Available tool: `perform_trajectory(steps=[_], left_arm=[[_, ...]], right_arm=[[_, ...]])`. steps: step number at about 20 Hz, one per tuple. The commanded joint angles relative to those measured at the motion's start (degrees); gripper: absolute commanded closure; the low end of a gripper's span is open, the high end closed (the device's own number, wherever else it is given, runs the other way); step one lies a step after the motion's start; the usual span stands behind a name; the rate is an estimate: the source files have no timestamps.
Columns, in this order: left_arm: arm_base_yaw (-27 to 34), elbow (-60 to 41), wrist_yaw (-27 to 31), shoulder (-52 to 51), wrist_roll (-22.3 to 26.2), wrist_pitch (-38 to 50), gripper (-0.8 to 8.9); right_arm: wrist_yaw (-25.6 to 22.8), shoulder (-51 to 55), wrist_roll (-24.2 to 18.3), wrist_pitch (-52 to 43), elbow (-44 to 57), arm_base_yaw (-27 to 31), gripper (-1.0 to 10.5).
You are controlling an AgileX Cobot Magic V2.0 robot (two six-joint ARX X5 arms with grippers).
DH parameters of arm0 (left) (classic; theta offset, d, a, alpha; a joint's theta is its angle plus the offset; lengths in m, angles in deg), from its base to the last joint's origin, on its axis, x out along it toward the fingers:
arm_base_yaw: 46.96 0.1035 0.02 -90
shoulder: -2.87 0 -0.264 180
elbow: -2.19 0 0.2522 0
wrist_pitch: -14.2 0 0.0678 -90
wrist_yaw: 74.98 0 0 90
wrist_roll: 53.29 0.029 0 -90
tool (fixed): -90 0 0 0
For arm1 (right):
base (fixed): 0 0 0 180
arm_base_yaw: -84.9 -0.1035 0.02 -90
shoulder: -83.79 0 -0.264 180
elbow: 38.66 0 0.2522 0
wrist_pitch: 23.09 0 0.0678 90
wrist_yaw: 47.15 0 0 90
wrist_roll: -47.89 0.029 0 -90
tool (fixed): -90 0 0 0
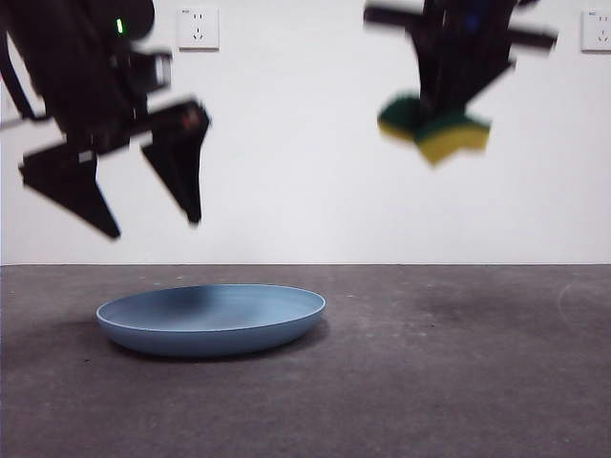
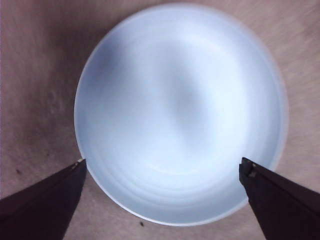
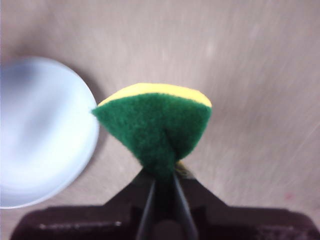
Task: Pick up the plate,pick up the cloth,clean the plate with the cloth
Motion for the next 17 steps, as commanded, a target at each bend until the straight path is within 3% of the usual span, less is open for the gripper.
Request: perform_trajectory(steps=[1, 5, 10, 12, 15, 17], left_arm=[[-1.14, -0.37, -0.22, -4.79, -0.94, -0.55, 2.79], [-2.69, -0.37, -0.24, -11.65, -1.07, -2.34, 2.79], [-3.61, -0.37, -0.11, -14.25, -1.03, -3.69, 2.79], [-3.63, -0.37, -0.02, -14.23, -1.03, -4.00, 2.80], [-3.63, -0.37, 0.02, -14.23, -1.03, -3.61, 2.80], [-3.63, -0.37, 0.11, -14.23, -0.98, -3.37, 2.80]], right_arm=[[3.23, -6.05, 0.96, -0.96, 0.55, 1.57, 9.6], [5.29, -15.93, 0.94, -4.15, 0.55, 3.72, 9.6], [12.66, -23.47, 0.92, -4.50, 0.55, 5.60, 9.4], [12.44, -23.63, 0.90, -4.79, 0.55, 5.60, 7.7], [12.24, -23.61, 0.96, -5.11, 0.55, 5.62, 4.2], [12.26, -23.61, 0.96, -5.14, 0.55, 5.60, 3.4]])
